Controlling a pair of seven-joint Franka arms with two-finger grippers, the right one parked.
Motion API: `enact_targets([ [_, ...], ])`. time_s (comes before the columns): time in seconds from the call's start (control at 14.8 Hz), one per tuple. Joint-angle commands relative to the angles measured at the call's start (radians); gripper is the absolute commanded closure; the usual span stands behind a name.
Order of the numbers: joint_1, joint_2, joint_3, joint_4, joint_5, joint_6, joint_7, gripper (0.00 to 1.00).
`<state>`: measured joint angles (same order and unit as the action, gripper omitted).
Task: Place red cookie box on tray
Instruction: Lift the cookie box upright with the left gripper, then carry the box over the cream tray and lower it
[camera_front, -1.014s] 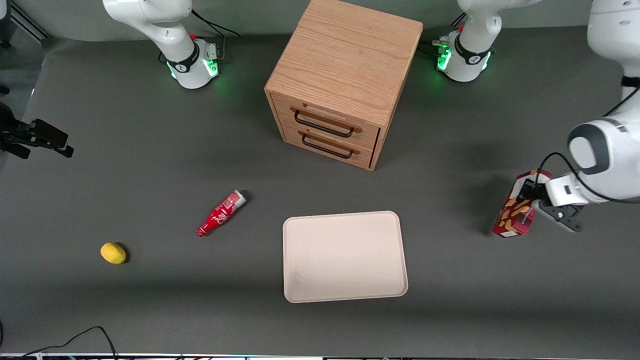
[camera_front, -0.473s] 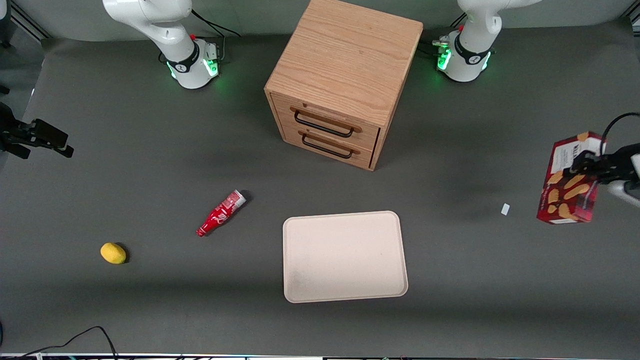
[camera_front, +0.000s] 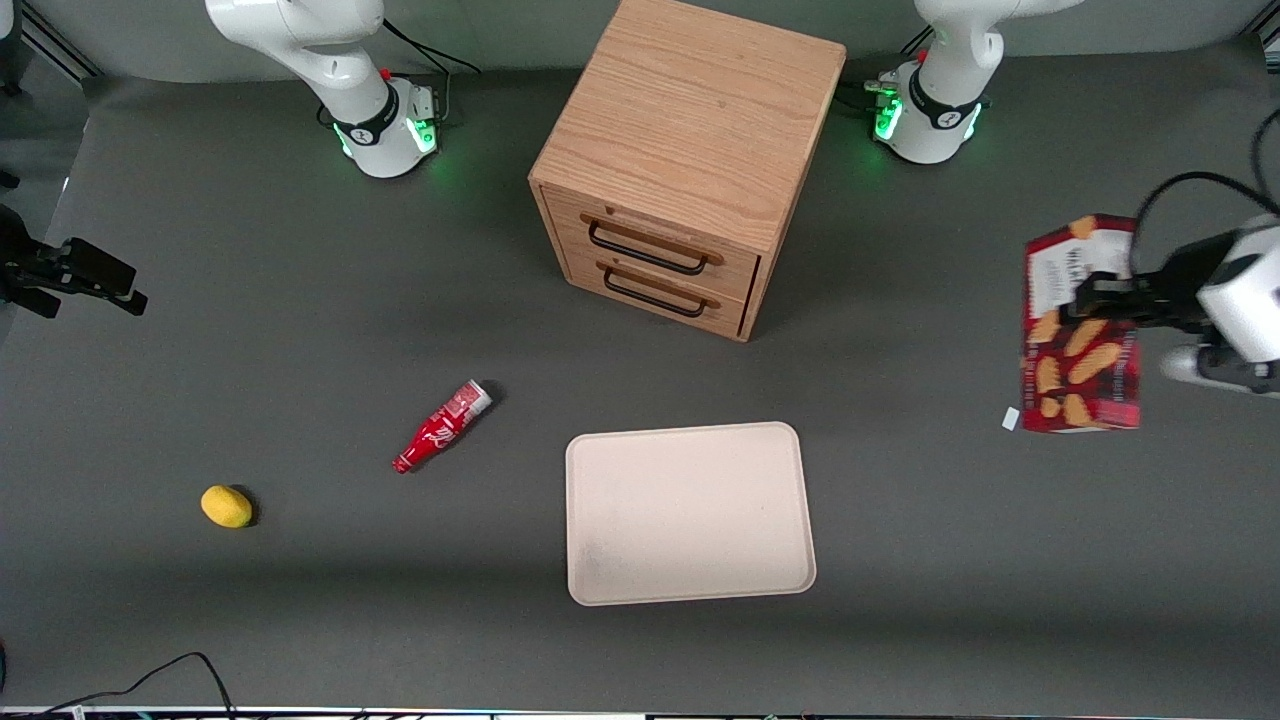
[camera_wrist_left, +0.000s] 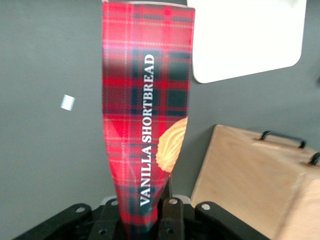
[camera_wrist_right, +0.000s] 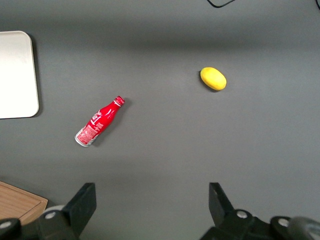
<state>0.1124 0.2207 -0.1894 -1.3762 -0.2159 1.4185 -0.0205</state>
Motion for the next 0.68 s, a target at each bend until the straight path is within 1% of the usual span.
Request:
enact_targets([
  [0.0, 0.003, 0.045, -0.108, 0.049, 0.012, 0.075, -0.206, 1.00],
  [0.14, -0.002, 0.077, -0.171, 0.045, 0.033, 0.163, -0.295, 1.00],
  [0.27, -0.005, 0.135, -0.250, 0.042, 0.088, 0.280, -0.411, 1.00],
  [0.41, -0.019, 0.219, -0.330, 0.040, 0.200, 0.391, -0.514, 1.00],
  [0.47, -0.034, 0.264, -0.347, 0.039, 0.269, 0.425, -0.559, 1.00],
  [0.61, -0.059, 0.345, -0.366, 0.037, 0.370, 0.480, -0.620, 1.00],
])
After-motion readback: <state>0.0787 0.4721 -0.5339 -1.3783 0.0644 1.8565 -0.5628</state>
